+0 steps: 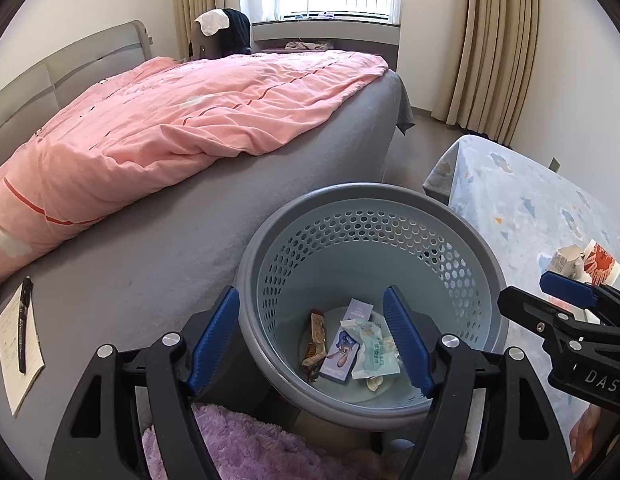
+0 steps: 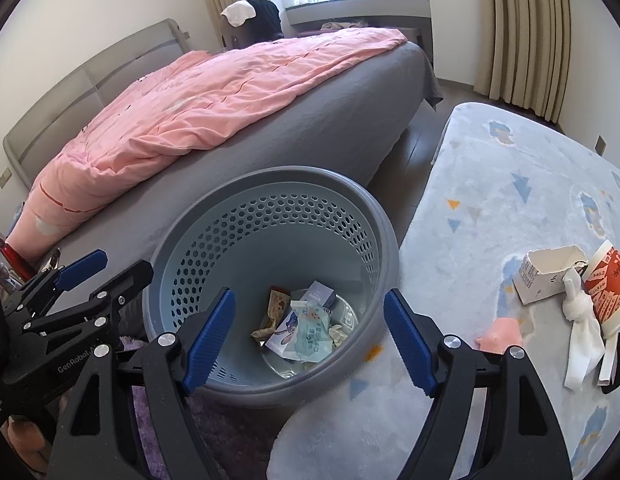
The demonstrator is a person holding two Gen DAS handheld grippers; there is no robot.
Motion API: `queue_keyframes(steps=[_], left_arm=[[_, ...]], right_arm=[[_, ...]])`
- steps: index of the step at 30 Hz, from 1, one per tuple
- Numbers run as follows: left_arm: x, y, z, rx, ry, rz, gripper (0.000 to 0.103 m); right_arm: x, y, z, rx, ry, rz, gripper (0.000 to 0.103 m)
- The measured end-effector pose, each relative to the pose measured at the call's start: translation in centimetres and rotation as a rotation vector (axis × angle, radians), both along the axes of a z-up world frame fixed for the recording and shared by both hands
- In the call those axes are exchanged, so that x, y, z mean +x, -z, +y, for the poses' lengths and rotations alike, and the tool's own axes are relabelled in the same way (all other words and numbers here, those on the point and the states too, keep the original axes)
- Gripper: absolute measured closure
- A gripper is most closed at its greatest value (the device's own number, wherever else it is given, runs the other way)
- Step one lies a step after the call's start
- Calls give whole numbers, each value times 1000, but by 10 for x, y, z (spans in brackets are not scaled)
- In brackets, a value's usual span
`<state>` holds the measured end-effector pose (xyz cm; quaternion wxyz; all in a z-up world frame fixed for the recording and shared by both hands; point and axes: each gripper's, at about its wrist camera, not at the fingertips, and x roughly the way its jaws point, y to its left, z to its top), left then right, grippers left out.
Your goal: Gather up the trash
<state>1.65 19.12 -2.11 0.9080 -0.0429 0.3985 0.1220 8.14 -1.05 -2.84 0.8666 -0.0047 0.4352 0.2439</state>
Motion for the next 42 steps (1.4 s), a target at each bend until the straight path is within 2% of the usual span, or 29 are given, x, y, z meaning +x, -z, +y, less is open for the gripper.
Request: queue_keyframes(steps=[10,17,22,26,42], left_arm=[[-4,-11,-15,-6,10,-13,31],[-6,-20,-39,-13,67,-34,31],[-6,-25,-51,-24,108,-45,31],[-9,-29,-63,-1,136,-52,31],[-12,-24,-129,0,244,-26,30]], right_arm=[[-6,-3,-29,25,46,1,26],[-8,-11,-57,21,106,-12,26],[-20,-16,-79,15,156,-37,24],[-32,-13,-99,27,200,-25,24],[-72,-9,-192,47,360,-27,24]])
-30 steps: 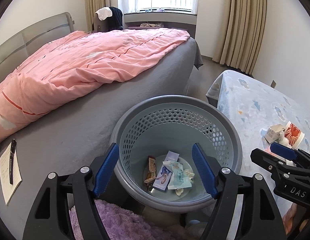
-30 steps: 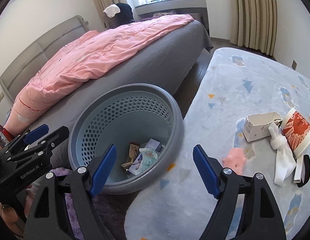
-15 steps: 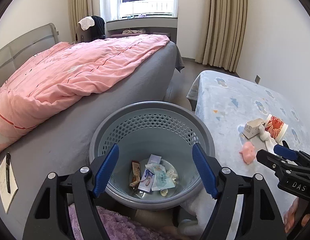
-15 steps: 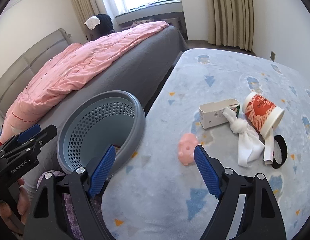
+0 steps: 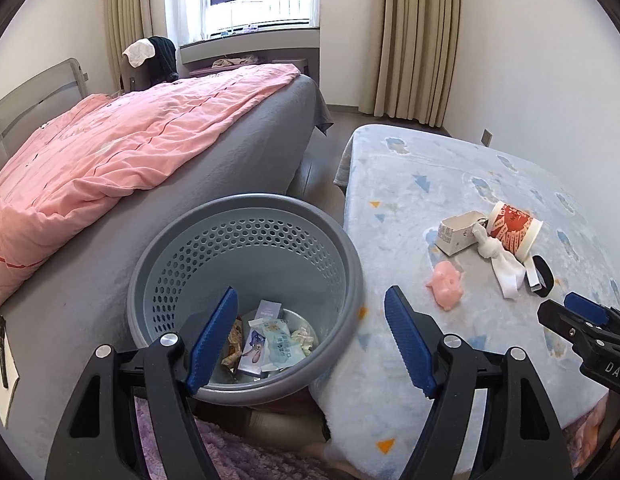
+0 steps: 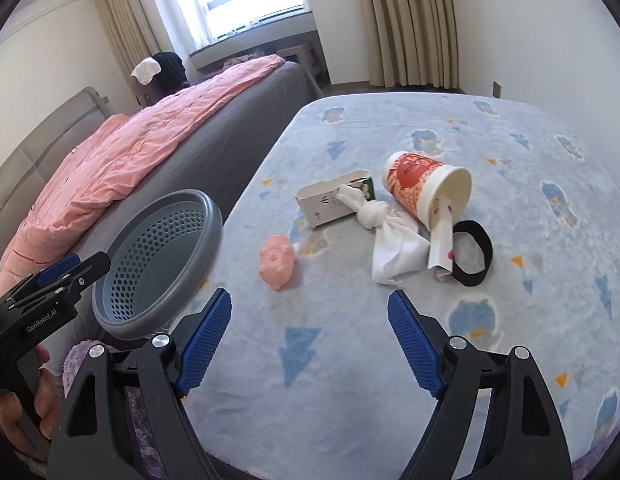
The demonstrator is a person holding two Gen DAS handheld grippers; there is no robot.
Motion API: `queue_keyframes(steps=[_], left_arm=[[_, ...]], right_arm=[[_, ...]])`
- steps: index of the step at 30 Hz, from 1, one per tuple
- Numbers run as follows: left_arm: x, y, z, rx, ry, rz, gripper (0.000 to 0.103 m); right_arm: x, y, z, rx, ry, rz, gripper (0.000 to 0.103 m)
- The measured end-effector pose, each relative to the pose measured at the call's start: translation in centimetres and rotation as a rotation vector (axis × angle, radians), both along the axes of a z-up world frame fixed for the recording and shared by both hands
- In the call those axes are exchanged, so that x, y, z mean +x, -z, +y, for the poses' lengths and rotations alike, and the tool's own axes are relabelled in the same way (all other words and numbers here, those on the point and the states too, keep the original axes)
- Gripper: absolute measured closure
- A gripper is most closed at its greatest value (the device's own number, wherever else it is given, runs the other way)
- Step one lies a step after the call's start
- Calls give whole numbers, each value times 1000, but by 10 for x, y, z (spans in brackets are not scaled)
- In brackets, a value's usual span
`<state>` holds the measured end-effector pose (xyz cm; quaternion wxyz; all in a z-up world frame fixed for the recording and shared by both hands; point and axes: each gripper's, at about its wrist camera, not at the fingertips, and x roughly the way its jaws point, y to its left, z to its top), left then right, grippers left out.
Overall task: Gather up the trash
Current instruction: 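Move both open tools back over the table toward the black band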
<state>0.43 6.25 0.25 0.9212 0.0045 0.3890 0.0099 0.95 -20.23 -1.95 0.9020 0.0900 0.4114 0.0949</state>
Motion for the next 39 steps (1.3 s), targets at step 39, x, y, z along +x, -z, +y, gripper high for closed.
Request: queue_keyframes(steps=[39], left_arm=[[50,40,-90,54,101,98,30]], right_arm=[[52,70,-114,-67,201,132,24]])
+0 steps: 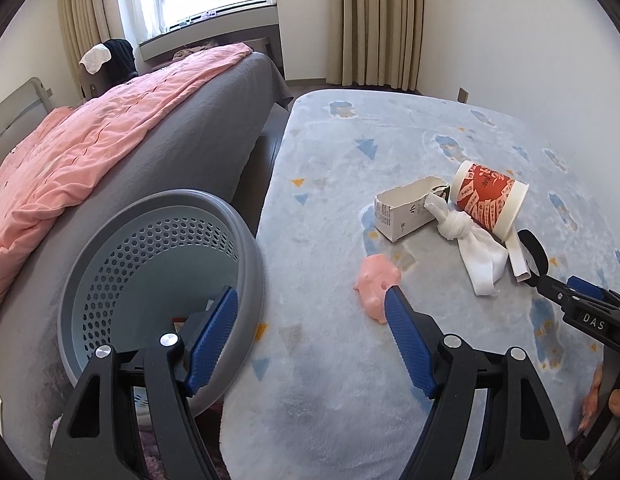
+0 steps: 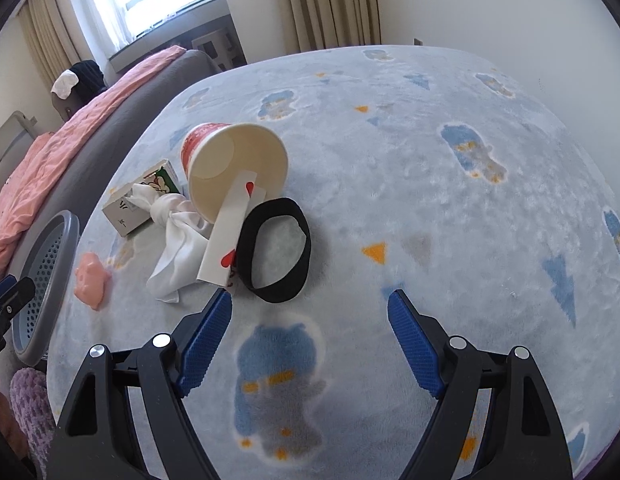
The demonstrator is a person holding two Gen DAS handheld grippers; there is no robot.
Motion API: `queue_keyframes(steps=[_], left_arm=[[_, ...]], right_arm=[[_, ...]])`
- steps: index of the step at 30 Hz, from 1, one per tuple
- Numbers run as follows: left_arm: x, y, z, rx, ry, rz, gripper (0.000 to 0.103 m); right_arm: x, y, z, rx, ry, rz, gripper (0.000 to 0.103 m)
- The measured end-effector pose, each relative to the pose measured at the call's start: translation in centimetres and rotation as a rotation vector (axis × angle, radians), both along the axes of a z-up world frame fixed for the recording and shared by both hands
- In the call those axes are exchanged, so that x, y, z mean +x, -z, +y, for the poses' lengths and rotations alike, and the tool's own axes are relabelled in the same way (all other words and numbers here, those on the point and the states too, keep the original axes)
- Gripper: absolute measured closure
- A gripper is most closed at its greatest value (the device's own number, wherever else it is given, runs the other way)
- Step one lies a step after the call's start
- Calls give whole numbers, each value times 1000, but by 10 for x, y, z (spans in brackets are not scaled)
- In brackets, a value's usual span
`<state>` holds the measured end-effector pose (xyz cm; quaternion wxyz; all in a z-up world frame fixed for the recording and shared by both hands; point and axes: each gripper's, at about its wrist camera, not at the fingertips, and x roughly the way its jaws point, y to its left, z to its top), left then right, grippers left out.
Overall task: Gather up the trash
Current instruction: 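Move both open tools back over the table toward the black band, then lower the right tool onto the black elastic band and close it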
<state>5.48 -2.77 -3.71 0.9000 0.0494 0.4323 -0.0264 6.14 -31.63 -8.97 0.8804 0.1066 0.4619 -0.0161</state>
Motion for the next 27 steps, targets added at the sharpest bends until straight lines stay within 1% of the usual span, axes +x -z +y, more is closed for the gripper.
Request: queue_keyframes(steps=[6,14,17,20,21,22,23,25,27], left_arm=[[5,5,-5,7,7,12,30],[7,8,-4,7,-4,21,30],[8,9,-5,9,-4,23,30],[7,10,-5,8,-4,24,30],[8,10,-5,8,-4,24,30],[8,10,-5,8,-4,24,30],[8,10,-5,7,-4,24,30],[8,10,-6,6,-2,25,30],[8,11,-7,4,1,27,30]], right_arm=[[12,5,7,-54,-10,8,26],[29,6,15,-100,-26,8,30],[35,7,19,-121,-33,1,34],[38,6,20,-126,-37,-6,45],[37,6,19,-126,-37,-8,51],[36,5,18,-123,-35,-10,60],[35,5,16,-116,-29,-11,64],[33,4,11,-91,-17,-8,80],[29,2,5,-56,-8,-3,91]])
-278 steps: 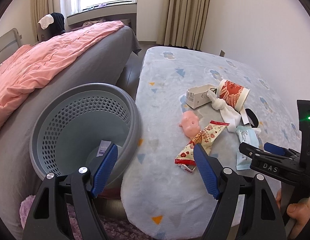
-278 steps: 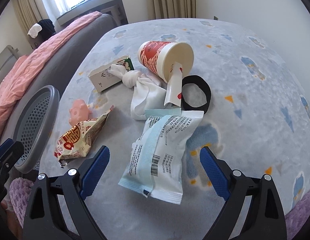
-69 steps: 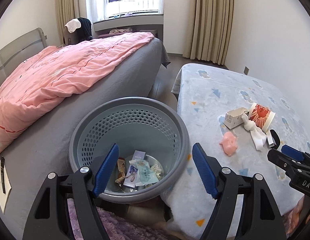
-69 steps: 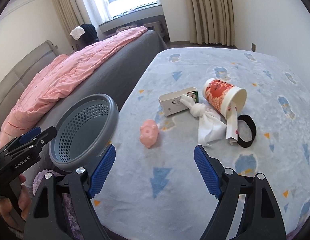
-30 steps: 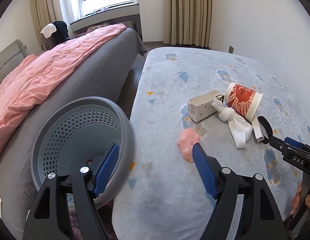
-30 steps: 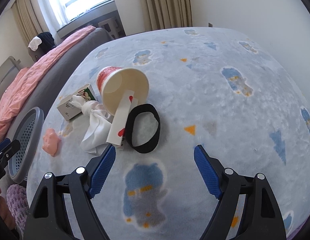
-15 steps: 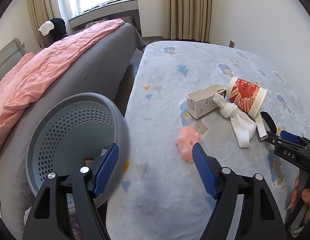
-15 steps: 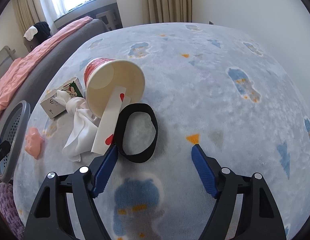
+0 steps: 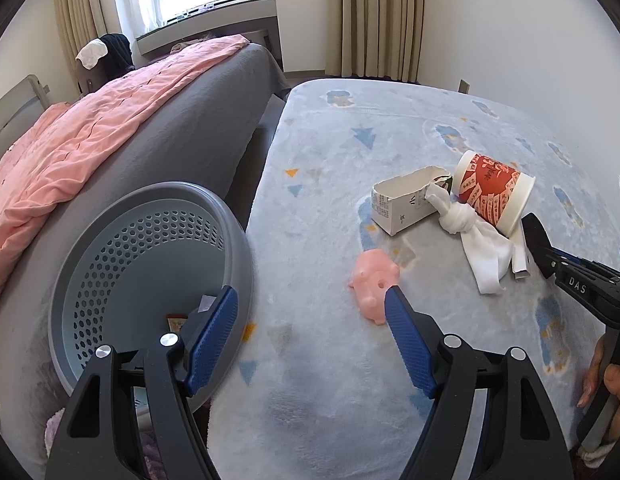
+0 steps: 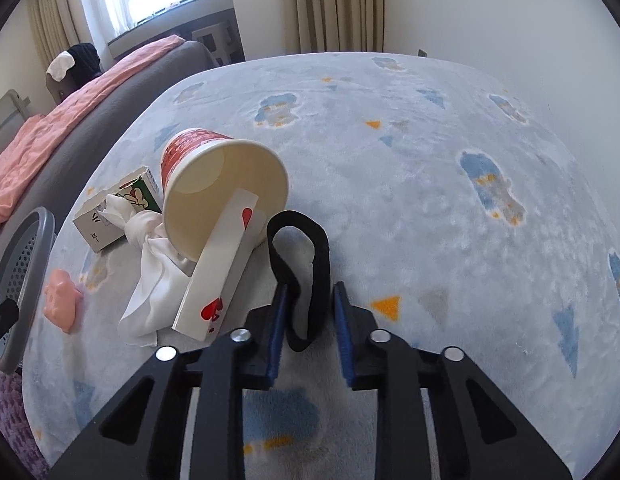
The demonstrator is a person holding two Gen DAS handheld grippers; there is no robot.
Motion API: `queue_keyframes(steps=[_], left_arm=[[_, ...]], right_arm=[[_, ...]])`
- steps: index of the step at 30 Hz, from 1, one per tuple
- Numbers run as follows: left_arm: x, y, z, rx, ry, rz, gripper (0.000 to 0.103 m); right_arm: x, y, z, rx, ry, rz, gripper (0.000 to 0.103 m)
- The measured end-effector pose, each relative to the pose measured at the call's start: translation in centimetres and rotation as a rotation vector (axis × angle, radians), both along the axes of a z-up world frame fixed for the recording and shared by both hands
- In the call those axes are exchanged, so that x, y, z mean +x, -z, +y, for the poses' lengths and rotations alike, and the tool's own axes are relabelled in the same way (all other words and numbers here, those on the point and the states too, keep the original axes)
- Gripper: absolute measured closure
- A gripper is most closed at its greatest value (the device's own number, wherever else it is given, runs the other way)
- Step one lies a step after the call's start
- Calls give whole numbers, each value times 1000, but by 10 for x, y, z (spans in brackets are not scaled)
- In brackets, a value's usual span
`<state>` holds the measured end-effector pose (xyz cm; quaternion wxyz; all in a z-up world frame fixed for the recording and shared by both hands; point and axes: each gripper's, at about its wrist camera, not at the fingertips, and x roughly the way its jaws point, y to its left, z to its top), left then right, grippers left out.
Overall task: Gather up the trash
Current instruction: 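Lower the right tool onto the black elastic band and close it, then grasp the pink toy with the left tool while the right tool holds the band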
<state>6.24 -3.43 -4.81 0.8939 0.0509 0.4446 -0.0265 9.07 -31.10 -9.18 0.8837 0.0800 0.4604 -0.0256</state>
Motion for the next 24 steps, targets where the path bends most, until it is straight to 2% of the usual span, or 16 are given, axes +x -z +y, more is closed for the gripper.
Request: queue_keyframes(steps=[3,15,24], left_arm=[[-1,0,-2,-4,9,0,30],[-12,-1,-11,-21,61,-9,30],[-5,17,-15,-30,69,30,30]], right_arm=[[-10,-3,-6,19,16,-2,94],[-69,-17,-30,54,75,-16,94],[-81,-25,-22,83,60,-26,94]])
